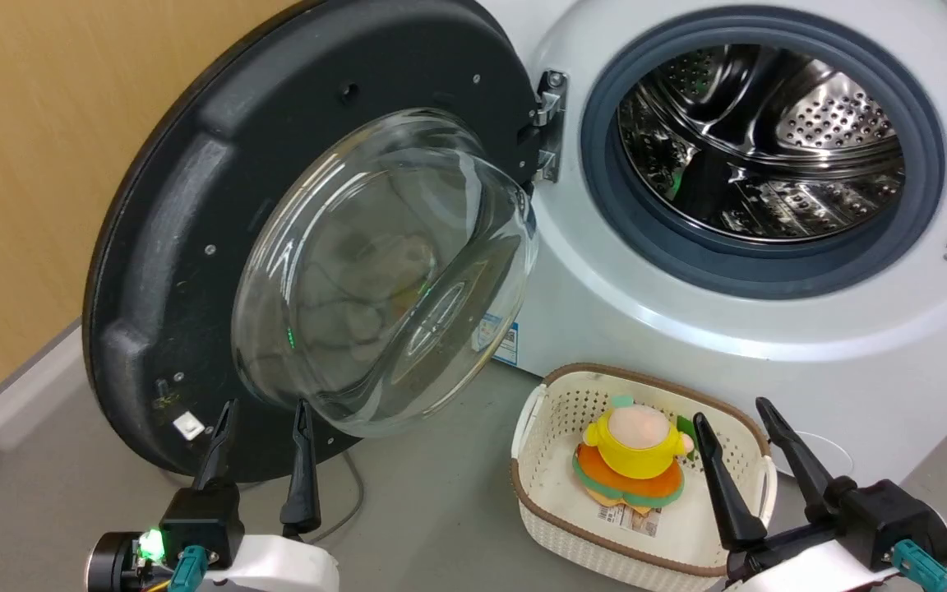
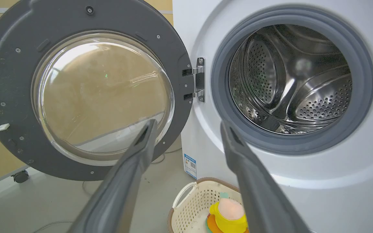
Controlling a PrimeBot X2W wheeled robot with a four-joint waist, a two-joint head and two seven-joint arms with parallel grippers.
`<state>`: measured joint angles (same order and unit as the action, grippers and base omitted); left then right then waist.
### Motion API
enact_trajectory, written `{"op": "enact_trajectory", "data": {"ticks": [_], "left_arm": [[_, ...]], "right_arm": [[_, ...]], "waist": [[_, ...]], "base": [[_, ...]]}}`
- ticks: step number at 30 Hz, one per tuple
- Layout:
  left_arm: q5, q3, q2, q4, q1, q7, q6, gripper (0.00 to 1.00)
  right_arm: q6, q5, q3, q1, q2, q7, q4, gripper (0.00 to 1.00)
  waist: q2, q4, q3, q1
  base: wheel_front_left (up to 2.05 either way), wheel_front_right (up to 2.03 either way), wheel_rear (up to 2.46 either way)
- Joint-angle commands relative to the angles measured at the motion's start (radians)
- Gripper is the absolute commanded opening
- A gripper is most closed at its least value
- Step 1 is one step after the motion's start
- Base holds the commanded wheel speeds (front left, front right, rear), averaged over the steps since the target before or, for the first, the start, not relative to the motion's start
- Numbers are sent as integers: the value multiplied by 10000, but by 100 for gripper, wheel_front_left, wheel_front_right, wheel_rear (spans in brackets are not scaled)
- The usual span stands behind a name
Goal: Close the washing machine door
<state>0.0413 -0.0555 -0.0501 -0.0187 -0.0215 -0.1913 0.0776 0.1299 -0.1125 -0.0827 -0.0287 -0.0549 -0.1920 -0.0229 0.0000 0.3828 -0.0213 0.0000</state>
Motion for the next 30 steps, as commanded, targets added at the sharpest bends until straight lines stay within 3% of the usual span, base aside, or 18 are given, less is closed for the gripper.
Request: {"op": "enact_trajectory", "data": {"ticks": [1, 29, 30], "left_arm": [[31, -33, -2, 22, -157, -101, 70, 100], [158, -196, -1, -89, -246, -686, 264, 100], [234, -217, -1, -145, -267, -705, 235, 49]], "right_arm": [[6, -123, -33, -57, 36, -96, -22, 100], [8, -529, -222, -229, 47, -678, -77, 100], [8, -542, -227, -238, 47, -697, -79, 100]], "waist": [[0, 61, -5, 0], [0, 1233, -6, 0], [0, 1270, -5, 0]], "base": [[0, 0, 0], [0, 0, 0], [0, 0, 0]]}}
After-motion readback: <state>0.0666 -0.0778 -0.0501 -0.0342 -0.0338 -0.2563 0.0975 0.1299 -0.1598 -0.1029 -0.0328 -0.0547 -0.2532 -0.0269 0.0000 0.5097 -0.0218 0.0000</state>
